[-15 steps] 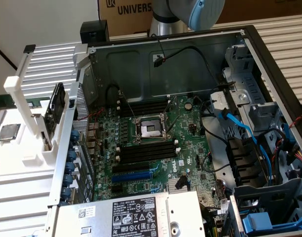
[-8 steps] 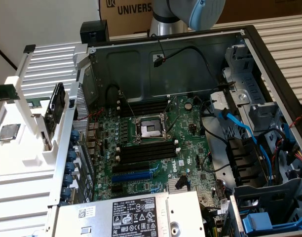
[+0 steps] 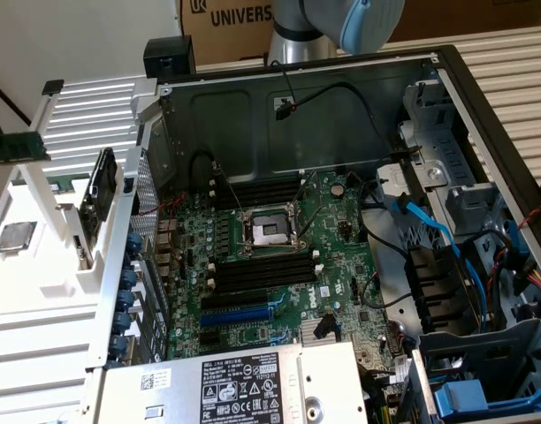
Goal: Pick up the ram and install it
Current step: 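Pick up the ram and move it above insertion slot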
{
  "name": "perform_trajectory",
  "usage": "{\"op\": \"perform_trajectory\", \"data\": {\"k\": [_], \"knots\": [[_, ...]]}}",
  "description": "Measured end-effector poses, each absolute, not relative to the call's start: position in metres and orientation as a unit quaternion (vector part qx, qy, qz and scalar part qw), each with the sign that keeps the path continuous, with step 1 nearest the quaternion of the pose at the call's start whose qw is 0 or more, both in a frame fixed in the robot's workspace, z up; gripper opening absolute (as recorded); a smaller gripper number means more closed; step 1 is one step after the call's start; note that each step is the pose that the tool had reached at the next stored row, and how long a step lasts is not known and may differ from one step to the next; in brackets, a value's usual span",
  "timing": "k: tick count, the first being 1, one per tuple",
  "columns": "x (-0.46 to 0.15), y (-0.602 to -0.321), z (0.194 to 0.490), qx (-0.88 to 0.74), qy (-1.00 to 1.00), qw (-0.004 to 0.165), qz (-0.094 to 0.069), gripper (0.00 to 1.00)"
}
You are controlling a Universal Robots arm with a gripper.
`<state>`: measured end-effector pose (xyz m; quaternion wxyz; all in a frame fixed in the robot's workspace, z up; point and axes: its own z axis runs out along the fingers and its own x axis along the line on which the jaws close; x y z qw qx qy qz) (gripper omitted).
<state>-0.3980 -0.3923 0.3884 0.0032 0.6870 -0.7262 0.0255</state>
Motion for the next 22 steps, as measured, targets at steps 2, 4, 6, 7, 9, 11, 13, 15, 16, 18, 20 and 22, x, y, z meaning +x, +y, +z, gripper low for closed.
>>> {"op": "perform_trajectory", "data": {"k": [2,4,6,7,9,11,13,15,16,18,20,22], "knots": [[-0.389,-0.392,0.393,0.687,-0.726,0.003,0.026,0.13],[-0.383,-0.392,0.396,0.687,-0.726,0.003,0.026,0.13],[-0.369,-0.392,0.399,0.687,-0.726,0.002,0.026,0.13],[-0.362,-0.391,0.399,0.687,-0.726,0.002,0.026,0.13],[-0.354,-0.391,0.400,0.687,-0.726,0.002,0.026,0.13],[-0.342,-0.391,0.401,0.687,-0.726,0.002,0.026,0.13],[-0.335,-0.391,0.401,0.687,-0.726,0.002,0.026,0.13],[-0.326,-0.390,0.402,0.687,-0.726,0.002,0.026,0.13],[-0.322,-0.390,0.402,0.687,-0.726,0.002,0.026,0.13],[-0.315,-0.390,0.403,0.687,-0.726,0.002,0.026,0.13],[-0.304,-0.389,0.404,0.687,-0.726,0.002,0.026,0.13],[-0.297,-0.389,0.405,0.687,-0.726,0.002,0.026,0.13]]}}
